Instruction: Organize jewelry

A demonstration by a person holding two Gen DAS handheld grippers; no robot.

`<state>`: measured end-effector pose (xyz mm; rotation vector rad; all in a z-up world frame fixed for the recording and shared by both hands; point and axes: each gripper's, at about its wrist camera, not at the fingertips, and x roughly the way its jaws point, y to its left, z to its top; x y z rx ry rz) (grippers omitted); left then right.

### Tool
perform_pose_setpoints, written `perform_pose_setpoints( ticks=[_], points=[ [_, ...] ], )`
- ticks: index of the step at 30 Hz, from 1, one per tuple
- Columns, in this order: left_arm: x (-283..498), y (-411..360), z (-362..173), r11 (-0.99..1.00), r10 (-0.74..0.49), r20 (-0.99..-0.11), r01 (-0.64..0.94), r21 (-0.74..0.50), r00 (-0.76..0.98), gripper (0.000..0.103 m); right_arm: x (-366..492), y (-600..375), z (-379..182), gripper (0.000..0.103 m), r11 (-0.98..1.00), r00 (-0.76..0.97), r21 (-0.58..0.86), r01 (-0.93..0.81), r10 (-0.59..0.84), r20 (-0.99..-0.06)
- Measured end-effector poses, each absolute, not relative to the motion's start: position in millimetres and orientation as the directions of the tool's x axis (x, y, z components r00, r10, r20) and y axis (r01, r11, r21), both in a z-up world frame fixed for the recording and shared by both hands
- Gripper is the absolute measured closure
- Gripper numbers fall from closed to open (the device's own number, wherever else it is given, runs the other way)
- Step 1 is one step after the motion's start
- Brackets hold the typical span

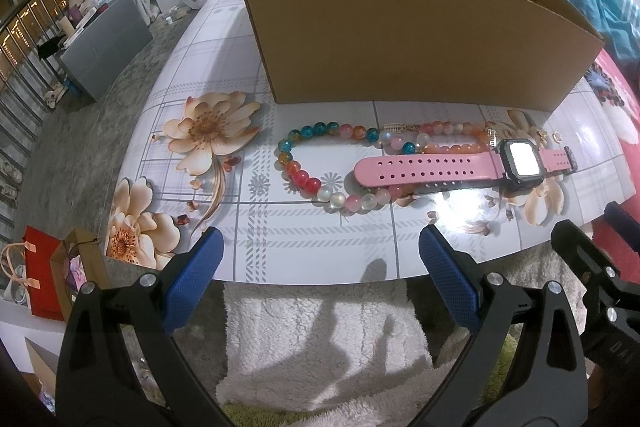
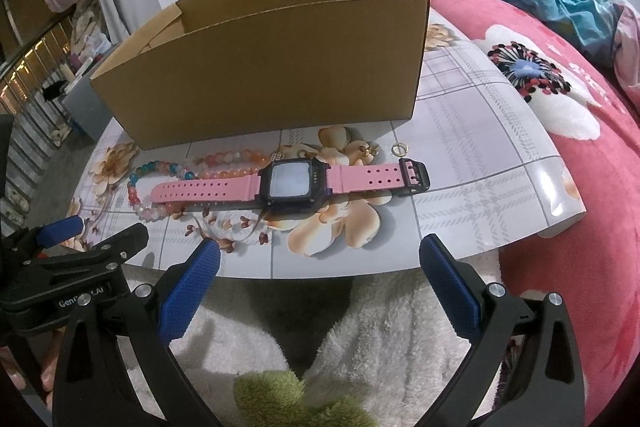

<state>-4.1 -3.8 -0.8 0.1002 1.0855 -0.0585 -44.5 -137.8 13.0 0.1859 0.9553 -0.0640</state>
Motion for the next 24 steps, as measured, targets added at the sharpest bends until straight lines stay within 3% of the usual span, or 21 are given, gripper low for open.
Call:
perform_pose_setpoints(
  ticks=[24],
  points=[
    [-8.4,-0.6,-3.7,0.994,0.004,-0.886,0.096,0.055,0.463,0.008,-44.3,-137.0,15.4,0.006,0.982,0.582,0.128,0.138,0.024,-0.813]
  ],
)
